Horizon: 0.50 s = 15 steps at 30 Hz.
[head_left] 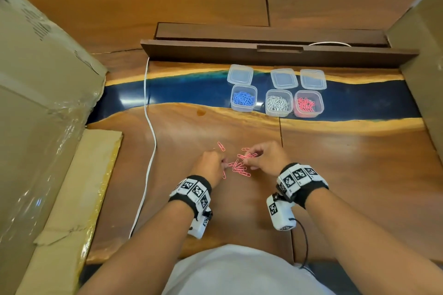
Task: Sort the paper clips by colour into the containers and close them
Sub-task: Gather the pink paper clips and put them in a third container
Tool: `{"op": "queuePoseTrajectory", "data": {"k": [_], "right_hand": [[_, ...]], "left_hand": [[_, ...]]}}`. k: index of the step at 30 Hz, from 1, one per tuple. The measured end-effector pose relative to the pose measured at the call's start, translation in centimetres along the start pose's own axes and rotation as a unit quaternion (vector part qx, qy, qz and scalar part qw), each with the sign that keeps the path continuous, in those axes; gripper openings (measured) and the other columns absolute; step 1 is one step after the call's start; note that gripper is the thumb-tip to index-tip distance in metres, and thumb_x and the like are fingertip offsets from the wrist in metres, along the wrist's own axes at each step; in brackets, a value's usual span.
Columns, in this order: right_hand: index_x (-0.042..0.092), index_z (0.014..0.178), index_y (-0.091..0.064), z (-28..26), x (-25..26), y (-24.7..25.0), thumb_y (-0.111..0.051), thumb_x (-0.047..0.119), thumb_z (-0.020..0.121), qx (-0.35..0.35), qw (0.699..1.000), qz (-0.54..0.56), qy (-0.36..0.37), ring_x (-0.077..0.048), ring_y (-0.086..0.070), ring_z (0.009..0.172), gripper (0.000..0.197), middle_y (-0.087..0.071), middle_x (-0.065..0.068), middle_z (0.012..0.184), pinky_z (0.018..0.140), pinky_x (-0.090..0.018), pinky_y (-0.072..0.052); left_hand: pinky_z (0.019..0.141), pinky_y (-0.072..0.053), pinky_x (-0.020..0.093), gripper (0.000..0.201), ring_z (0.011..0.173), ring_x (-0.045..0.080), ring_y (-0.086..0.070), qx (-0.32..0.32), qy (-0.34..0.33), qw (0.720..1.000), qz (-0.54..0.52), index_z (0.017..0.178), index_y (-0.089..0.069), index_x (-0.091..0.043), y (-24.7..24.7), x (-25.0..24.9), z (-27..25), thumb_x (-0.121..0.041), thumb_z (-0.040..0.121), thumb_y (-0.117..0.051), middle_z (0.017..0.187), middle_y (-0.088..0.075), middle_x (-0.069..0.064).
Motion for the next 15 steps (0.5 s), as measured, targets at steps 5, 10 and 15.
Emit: {"op": "queuePoseTrajectory", "data": {"k": [5,10,15], "right_hand": [[0.012,0.078,-0.073,-0.3,-1.0,2.4,-0.078,0.005,0.077,0.001,0.996,0.089,-0.017,-0.01,-0.065,0.057,0.009,-0.07,-0.003,0.07,0.065,-0.023,-0.057],[0.012,0.073,-0.071,-0.6,-2.1,3.6,-0.076,-0.003,0.076,0.003,0.99,0.143,-0.019,-0.012,-0.063,0.061,0.016,-0.068,-0.007,0.071,0.063,-0.023,-0.059],[0.011,0.073,-0.072,-0.8,-3.3,4.0,-0.076,-0.003,0.076,0.008,0.989,0.144,-0.02,-0.011,-0.062,0.059,0.015,-0.067,-0.005,0.068,0.062,-0.023,-0.058]], "left_hand": [[0.077,-0.051,0.036,0.022,0.086,0.023,-0.061,0.005,-0.031,0.999,-0.016,0.097,-0.059,-0.016,0.0,-1.9,0.0,-0.027,0.082,-0.072,0.093,-0.063,0.001],[0.08,-0.051,0.039,0.048,0.101,0.028,-0.06,0.042,-0.021,0.993,0.108,0.121,-0.053,-0.018,-2.0,-3.7,-0.2,-0.04,0.082,-0.07,0.123,-0.05,0.003],[0.075,-0.051,0.037,0.018,0.092,0.03,-0.063,0.004,-0.021,0.995,0.098,0.104,-0.062,-0.009,-2.1,-4.4,-0.2,-0.024,0.095,-0.055,0.106,-0.06,0.007]]}}
Point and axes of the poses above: each hand's wrist, its own z-axis towards the middle knuckle, its own y-axis out of the back of the hand, x = y × z, the point moved 6 cm from there along z, towards the middle knuckle
